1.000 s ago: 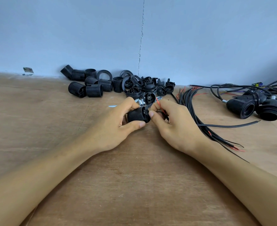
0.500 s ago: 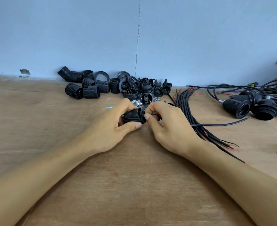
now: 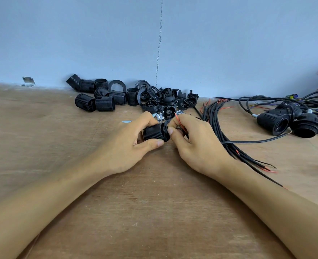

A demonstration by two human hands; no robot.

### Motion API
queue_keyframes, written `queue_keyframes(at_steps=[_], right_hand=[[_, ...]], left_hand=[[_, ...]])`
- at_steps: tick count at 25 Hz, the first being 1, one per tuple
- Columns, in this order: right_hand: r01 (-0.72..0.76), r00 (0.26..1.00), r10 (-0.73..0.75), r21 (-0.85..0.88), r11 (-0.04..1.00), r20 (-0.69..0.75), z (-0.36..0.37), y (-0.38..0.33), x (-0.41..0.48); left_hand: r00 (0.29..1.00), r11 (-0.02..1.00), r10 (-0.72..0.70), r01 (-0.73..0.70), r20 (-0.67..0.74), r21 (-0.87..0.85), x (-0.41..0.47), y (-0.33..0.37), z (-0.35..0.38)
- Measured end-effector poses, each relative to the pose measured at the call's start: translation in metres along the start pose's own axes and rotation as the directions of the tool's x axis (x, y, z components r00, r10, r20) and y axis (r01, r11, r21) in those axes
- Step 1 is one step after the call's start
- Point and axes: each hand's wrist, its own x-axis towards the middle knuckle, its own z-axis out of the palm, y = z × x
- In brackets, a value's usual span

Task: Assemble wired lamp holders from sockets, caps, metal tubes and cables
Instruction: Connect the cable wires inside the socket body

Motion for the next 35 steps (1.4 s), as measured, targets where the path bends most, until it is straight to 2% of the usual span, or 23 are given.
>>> queue_keyframes(at_steps=[12, 14, 18, 20, 29, 35], right_hand=[[-0.021, 1.000, 0.021, 0.009, 1.000, -0.011, 0.000, -0.001, 0.001], [-0.040, 0.998, 0.042, 0.048, 0.998, -0.037, -0.001, -0.002, 0.001], [-0.097, 0.991, 0.117, 0.246, 0.964, -0.069, -0.004, -0.004, -0.003], [-0.108, 0.990, 0.129, 0.278, 0.955, -0.058, -0.006, -0.004, -0.004], [-0.064, 0.995, 0.076, 0.169, 0.984, -0.065, -0.008, -0.004, -0.003], [-0.096, 0.993, 0.107, 0.181, 0.979, -0.052, -0.006, -0.003, -0.004]], left_hand=[[1.000, 1.000, -0.021, 0.021, -0.008, -0.008, 0.001, -0.003, 0.002], [0.999, 0.999, -0.028, 0.027, -0.019, -0.034, 0.002, -0.003, 0.003], [0.996, 0.995, -0.068, 0.063, -0.057, -0.080, 0.003, -0.006, 0.002], [0.995, 0.993, -0.077, 0.071, -0.069, -0.091, 0.003, -0.007, 0.002], [0.995, 0.995, -0.063, 0.057, -0.074, -0.081, 0.002, -0.012, 0.001], [0.992, 0.998, -0.056, 0.051, -0.116, -0.044, -0.001, -0.009, -0.001]])
